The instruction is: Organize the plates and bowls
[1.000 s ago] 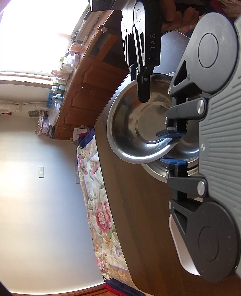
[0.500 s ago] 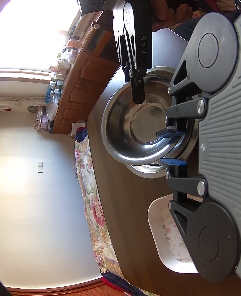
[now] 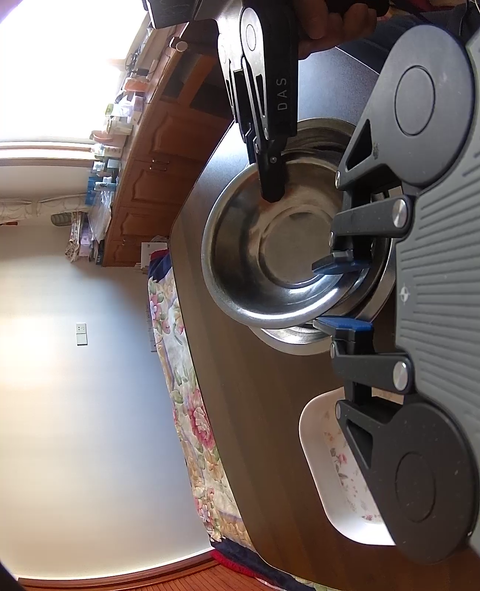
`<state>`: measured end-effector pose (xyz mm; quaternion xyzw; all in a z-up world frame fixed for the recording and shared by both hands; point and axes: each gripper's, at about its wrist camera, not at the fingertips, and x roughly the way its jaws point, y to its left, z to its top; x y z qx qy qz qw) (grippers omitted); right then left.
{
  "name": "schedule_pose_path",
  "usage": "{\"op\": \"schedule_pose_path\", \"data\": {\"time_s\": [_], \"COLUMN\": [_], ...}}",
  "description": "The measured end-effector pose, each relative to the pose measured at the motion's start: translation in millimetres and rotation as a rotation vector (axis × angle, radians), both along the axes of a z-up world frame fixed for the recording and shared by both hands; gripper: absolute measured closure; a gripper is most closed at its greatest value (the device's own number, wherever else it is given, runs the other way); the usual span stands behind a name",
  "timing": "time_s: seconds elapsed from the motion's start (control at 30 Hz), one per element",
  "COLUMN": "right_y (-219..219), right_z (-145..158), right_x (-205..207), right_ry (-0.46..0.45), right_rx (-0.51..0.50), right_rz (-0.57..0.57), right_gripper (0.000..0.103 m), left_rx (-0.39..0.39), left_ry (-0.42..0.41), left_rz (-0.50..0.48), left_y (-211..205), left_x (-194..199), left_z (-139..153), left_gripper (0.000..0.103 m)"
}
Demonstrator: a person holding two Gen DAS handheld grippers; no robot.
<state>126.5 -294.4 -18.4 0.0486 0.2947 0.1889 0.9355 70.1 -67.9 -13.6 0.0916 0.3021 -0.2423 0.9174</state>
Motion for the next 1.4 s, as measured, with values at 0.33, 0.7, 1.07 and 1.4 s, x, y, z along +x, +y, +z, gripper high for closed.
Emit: {"op": "schedule_pose_path", "data": {"time_s": [0.33,0.7,1.07,1.4], "right_y": [3.0,9.3,2.1,4.5], "right_z": [1.1,-1.9,-5.1,-11.6], "right_x": [-1.1,-8.5,-31.2,-42.5], "right_ry": [-0.025,-0.086,-0.189,-0.322], "right_rx": [-0.051,-0.101,0.001,-0.051], "right_rz": [-0.014,-0.031,-0.101,-0.171], "right_gripper": [0.088,0.087,0.055,0.000], "left_rx": [-0.060,-0.148,-0.170,-0.161], "left_ry": [-0.034,-0.095,-0.147,-0.136], "left_rz": [0.031,0.112,0.155,0.188], "left_y": [5.3,13.1,16.7,13.9], "left_x": [-11.8,-22.9,-21.1,-17.0], "left_z": [6.5,-6.1,-12.1,-22.2], "left_gripper": [0.077,0.050,0.008,0.001]}}
